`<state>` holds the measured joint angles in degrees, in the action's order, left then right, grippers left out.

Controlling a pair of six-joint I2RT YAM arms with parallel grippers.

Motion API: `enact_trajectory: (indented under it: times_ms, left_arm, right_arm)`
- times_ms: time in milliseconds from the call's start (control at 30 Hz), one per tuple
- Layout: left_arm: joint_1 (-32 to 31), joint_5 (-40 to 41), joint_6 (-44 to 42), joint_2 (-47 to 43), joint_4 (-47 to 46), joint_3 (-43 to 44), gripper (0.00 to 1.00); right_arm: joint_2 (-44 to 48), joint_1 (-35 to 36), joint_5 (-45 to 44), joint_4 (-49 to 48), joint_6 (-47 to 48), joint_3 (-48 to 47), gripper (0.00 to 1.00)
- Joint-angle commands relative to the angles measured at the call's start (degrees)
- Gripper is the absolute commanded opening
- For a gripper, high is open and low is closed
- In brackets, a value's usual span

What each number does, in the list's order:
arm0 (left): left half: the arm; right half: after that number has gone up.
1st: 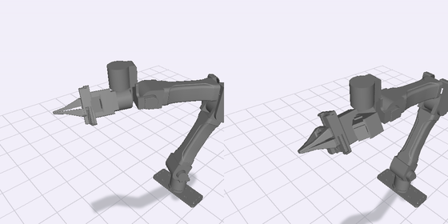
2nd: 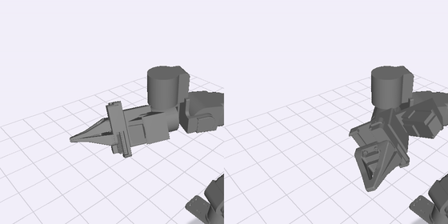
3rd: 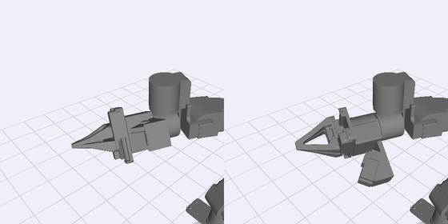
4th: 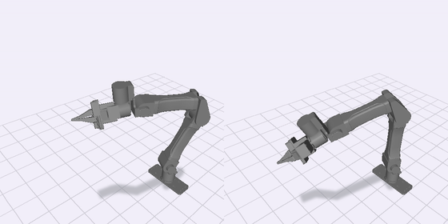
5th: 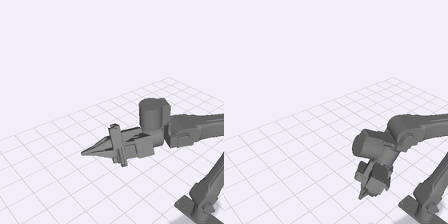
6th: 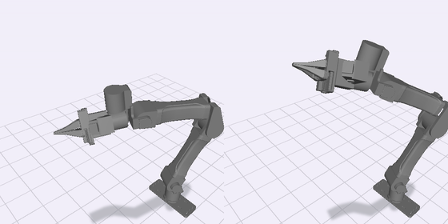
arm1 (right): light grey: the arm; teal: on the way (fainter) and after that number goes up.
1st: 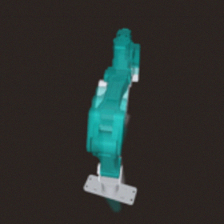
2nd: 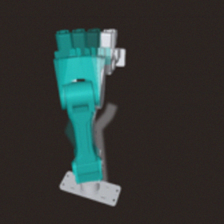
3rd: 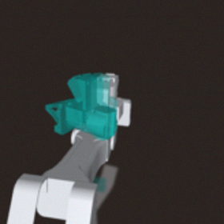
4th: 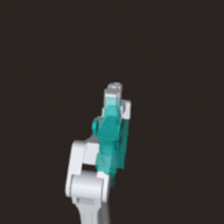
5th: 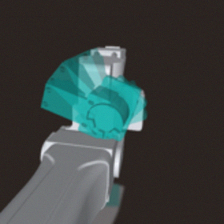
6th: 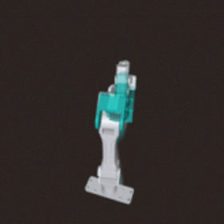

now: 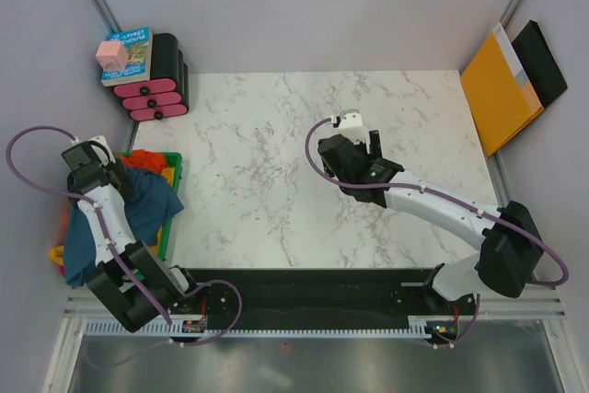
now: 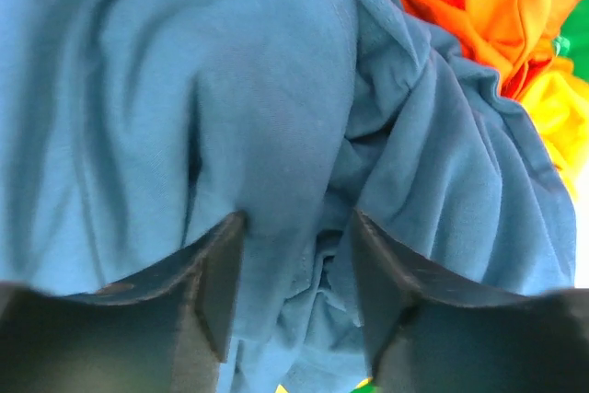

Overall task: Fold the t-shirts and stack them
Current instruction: Grab crumpled tshirt from bin with the left arm

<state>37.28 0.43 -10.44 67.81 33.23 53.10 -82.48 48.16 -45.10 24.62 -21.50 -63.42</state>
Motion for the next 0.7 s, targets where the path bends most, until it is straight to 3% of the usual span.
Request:
enact_trajectory:
  times_ms: [0, 67, 100, 133, 300, 433, 533, 633, 667]
  left_arm:
    - [0.25, -2.01, -2.13, 0.66, -1.77, -0.98, 0.41]
    - [0.34, -2.01, -2.05, 0.66, -1.86, -0.98, 0.23]
    - [0.25, -2.01, -2.04, 0.48, -1.86, -0.9, 0.08]
    - [0.25, -2.27, -1.87, -0.13, -1.94, -0.89, 0.04]
    - [0.34, -3.85, -1.87, -3.64, -2.21, 0.24, 0.02]
    - [0.16, -11.03, -2.04, -7.51, -0.81, 2.96, 0.02]
    - [-1.59, -16.66, -0.47, -6.73, 2.35, 11.21, 0.02]
    - [-6.94, -18.88, 1.99, -3.22, 6.66, 23.86, 0.02]
    - [-11.39, -18.8, 2.26, -1.99, 8.84, 30.94, 0.02]
  right_arm:
    - [-0.67, 0.27, -0.86, -0.36, -1.18, -0.3, 0.98]
    - [-1.28, 0.27, -0.78, -0.36, -1.18, -0.48, 0.98]
    - [-1.46, 0.18, -0.78, -0.36, -1.18, -0.65, 0.98]
    - [-1.63, 0.27, -0.69, -0.36, -1.27, -0.74, 0.98]
    - [-2.6, 0.27, -0.07, -0.45, -1.71, -1.09, 0.98]
    - [-2.69, 0.18, -0.07, -0.63, -1.71, -1.09, 0.98]
    - [-2.6, 0.18, -0.16, -0.8, -1.36, -1.62, 0.98]
    - [-2.43, 0.27, -0.25, -0.98, -0.83, -2.76, 0.98]
    - [-2.34, 0.18, -0.42, -0.89, -0.74, -2.94, 0.98]
